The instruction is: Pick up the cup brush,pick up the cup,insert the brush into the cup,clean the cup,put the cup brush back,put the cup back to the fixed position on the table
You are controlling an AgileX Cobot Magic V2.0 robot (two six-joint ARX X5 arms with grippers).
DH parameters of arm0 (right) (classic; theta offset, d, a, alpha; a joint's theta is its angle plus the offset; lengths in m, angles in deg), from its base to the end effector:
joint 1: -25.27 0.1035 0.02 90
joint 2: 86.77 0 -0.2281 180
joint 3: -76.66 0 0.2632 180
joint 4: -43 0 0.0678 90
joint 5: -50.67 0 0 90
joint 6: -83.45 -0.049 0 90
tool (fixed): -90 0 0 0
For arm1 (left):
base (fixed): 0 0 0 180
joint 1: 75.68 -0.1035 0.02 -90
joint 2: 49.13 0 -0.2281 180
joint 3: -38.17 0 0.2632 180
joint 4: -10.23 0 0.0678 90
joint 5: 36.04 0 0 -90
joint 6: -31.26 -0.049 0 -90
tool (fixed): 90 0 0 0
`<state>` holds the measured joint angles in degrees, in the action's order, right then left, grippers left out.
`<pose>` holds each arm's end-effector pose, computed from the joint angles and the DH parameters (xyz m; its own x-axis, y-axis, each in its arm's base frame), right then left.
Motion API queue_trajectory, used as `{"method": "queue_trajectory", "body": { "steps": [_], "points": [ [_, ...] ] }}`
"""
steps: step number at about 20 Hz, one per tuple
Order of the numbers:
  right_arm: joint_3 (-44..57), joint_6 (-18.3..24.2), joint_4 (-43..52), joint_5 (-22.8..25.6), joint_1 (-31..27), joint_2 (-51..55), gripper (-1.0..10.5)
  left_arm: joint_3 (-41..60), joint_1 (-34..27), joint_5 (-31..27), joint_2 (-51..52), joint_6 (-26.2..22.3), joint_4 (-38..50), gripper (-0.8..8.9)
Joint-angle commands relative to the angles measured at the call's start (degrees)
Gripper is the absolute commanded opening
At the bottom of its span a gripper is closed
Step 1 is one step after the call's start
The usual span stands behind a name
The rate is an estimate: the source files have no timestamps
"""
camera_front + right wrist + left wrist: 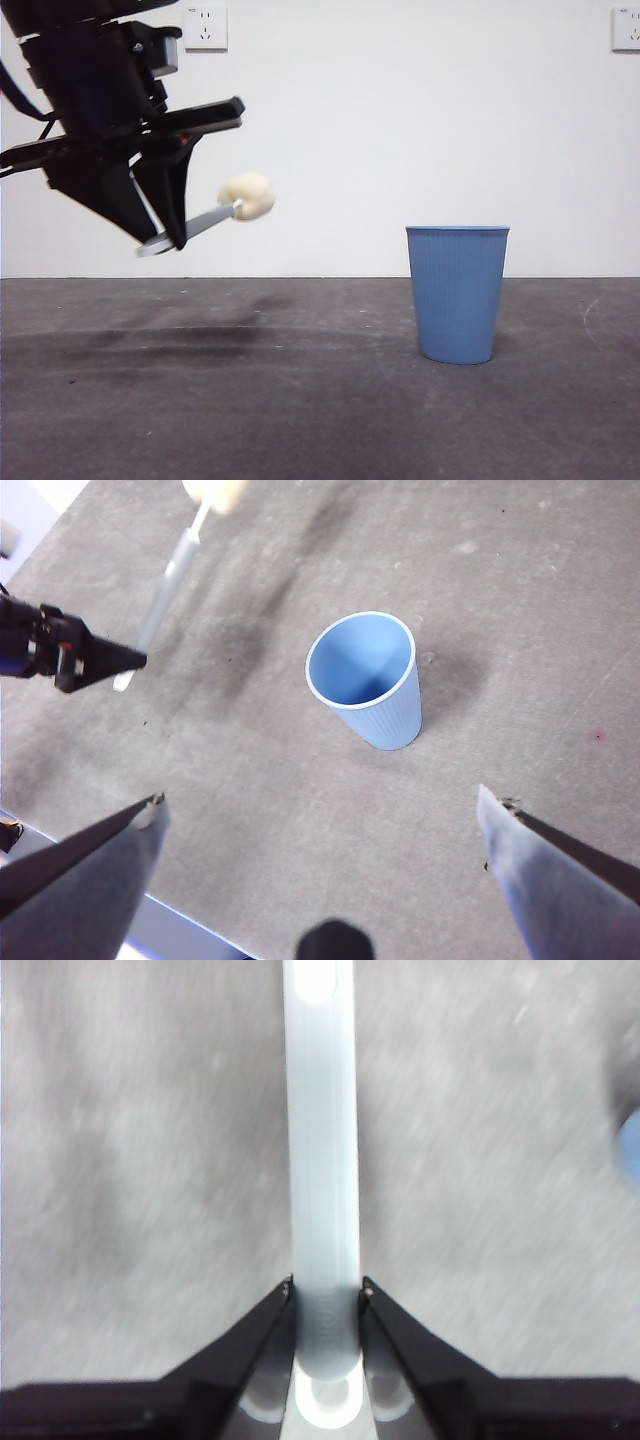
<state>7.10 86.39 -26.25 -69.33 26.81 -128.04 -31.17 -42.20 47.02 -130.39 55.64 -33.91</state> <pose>0.1628 0.0289 0.3064 0.6403 0.5174 -0.5677 -0.4338 0.8535 0.2886 0.2601 -0.1649 0.1780 0.5289 -0.2050 -0.8235 0.1619 0.9769 -0.1392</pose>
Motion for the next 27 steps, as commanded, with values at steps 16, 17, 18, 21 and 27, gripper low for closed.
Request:
{"method": "queue_trajectory", "body": {
  "steps": [16,17,18,21,27],
  "points": [
    [21.6,-2.0,20.4,-4.4,3.1,-5.6,6.6,0.6,-0.2,-0.5,33.5,-14.6,-20.1,-0.08],
    [23.3,-5.0,23.7,-4.2,3.4,-5.9,6.5,0.6,-0.2,-0.5,34.4,-14.9,-21.1,-0.08],
    [24.0,-6.4,25.5,-2.5,3.8,-6.0,6.2,0.6,-0.2,-0.5,34.9,-15.2,-21.8,-0.08],
    [24.1,-7.7,29.3,0.8,5.3,-9.2,6.1,0.6,-0.2,-0.2,35.3,-15.7,-22.2,-0.08],
    [27.8,-4.1,41.9,1.5,8.9,-18.5,6.1,0.6,-0.2,0.0,35.3,-17.2,-22.3,-0.08]
  ]
}}
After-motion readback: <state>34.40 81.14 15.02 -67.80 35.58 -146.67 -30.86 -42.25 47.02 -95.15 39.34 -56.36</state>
